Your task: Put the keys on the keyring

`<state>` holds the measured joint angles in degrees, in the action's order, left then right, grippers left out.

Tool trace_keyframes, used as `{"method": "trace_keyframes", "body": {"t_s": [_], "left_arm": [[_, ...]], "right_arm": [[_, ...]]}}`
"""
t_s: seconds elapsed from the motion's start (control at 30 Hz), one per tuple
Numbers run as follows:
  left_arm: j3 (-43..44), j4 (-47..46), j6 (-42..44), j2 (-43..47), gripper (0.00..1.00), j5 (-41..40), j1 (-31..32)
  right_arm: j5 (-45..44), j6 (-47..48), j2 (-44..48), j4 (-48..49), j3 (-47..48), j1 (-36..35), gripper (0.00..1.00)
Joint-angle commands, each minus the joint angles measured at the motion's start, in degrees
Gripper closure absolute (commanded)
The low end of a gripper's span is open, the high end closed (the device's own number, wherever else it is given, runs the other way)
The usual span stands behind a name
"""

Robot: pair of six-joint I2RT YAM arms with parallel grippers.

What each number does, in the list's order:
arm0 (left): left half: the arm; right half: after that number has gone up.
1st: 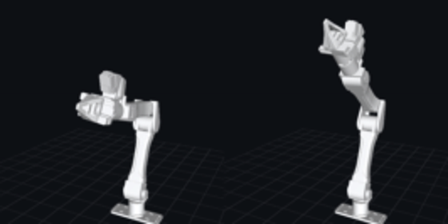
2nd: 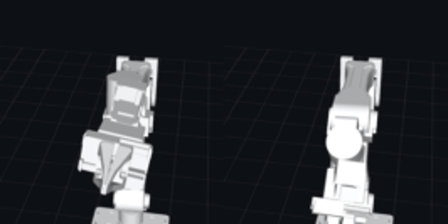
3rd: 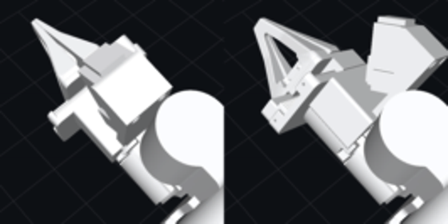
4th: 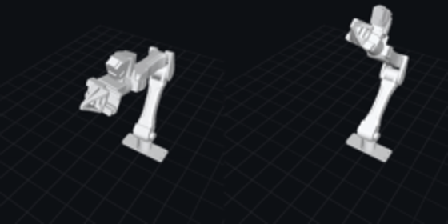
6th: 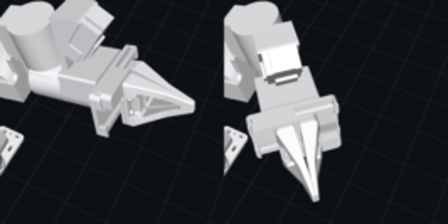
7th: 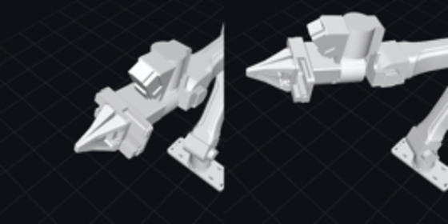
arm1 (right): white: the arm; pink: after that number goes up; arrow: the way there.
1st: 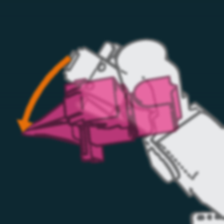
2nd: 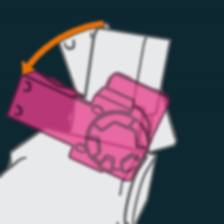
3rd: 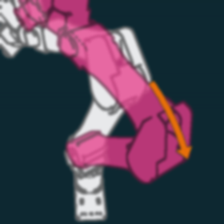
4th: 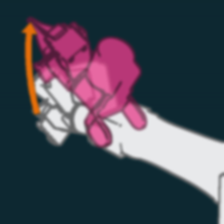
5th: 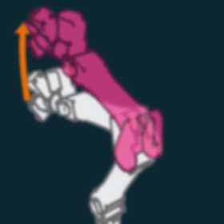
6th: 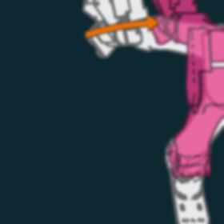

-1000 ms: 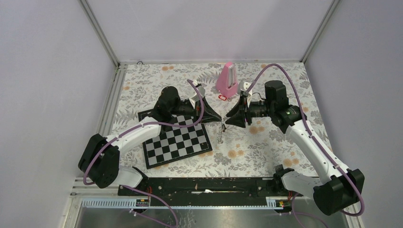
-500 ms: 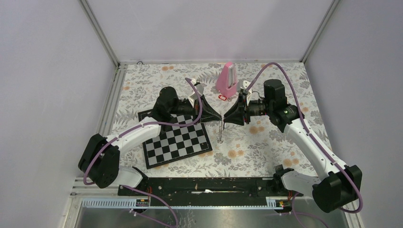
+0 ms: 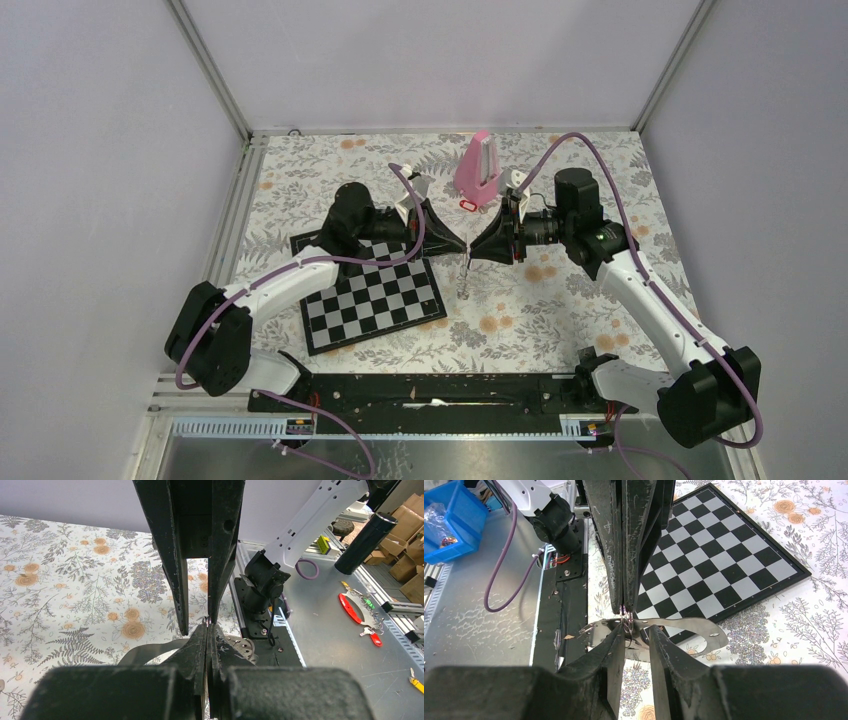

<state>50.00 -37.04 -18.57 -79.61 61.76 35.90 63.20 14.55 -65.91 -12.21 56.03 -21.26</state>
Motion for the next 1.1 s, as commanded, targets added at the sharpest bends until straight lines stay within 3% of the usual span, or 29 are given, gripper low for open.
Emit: {"method": "trace_keyframes", "body": {"t_s": [0.0, 0.27, 0.47, 0.73, 1.07], "left_arm": [[-0.1, -4.9, -0.5, 0.3, 1.00, 0.7, -0.2], [0.1, -4.8, -0.7, 0.0, 1.00, 0.7, -0.2], [0.0, -5.0, -0.7, 0.1, 1.00, 0.7, -0.2], [0.1, -1.6, 2.6, 0.5, 1.00, 0.4, -0.2], [11.0, 29.7, 26.9, 0.8, 0.52, -3.0, -0.2]], "right_arm": [[2.0, -1.4, -0.2, 2.5, 0.1, 0.2, 0.69], [3.0, -2.5, -0.4, 3.8, -0.4, 0.1, 0.75], [3.2, -2.6, -0.3, 3.9, -0.7, 0.2, 0.90], [-0.3, 3.2, 0.1, -2.9, 2.0, 0.2, 1.00], [-11.4, 14.7, -2.7, -20.7, 9.3, -3.8, 1.00]]}}
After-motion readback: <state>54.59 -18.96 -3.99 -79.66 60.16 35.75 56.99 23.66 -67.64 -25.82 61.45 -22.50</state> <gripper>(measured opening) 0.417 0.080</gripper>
